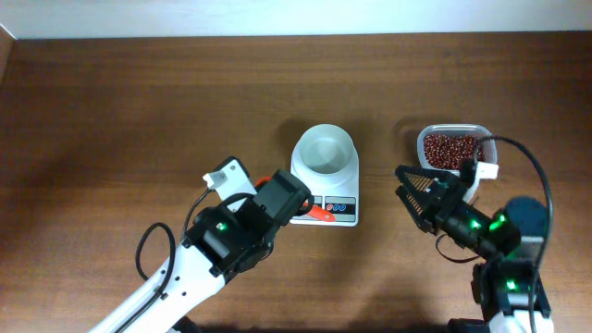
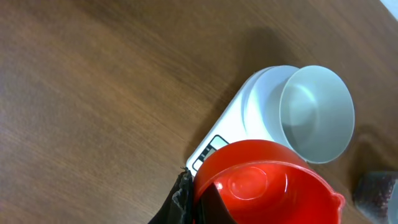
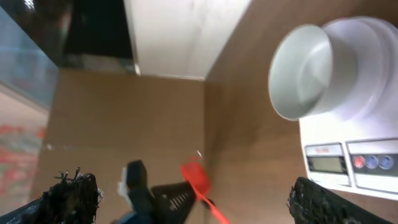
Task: Scoop and weigh 50g on scale
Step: 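Move the right gripper left to the red scoop handle, then grasp the scoop handle with the right gripper, release left gripper, then carry the red scoop with the right gripper toward the bean tub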
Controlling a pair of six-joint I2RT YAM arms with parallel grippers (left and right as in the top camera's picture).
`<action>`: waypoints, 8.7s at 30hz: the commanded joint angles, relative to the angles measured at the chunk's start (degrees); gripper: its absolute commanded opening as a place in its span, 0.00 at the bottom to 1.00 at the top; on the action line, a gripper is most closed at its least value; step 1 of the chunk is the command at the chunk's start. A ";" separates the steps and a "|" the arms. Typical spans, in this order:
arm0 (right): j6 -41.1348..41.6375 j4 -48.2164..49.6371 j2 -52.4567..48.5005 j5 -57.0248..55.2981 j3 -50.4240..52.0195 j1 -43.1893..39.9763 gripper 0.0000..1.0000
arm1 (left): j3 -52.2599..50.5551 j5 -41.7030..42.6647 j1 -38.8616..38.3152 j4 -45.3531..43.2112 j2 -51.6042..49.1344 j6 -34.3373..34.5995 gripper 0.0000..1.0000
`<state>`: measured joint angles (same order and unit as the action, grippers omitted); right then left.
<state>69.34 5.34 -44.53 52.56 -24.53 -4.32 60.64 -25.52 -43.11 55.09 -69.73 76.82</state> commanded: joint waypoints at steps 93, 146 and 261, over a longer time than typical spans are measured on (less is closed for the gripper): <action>-15.74 16.13 -19.98 -15.52 -1.18 38.07 0.20 | 0.11 37.66 14.97 2.43 -6.82 -9.66 0.00; -19.65 -3.43 -19.96 -19.87 -1.18 38.01 0.04 | 0.11 24.13 15.04 3.30 -6.82 -11.17 0.99; -9.53 -8.09 8.98 5.33 -1.29 0.48 0.04 | 0.11 -1.66 -10.36 -14.27 -24.55 -37.68 0.00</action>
<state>61.39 -2.76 -35.88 56.73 -25.08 -3.36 60.60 -25.30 -53.30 42.06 -92.44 40.03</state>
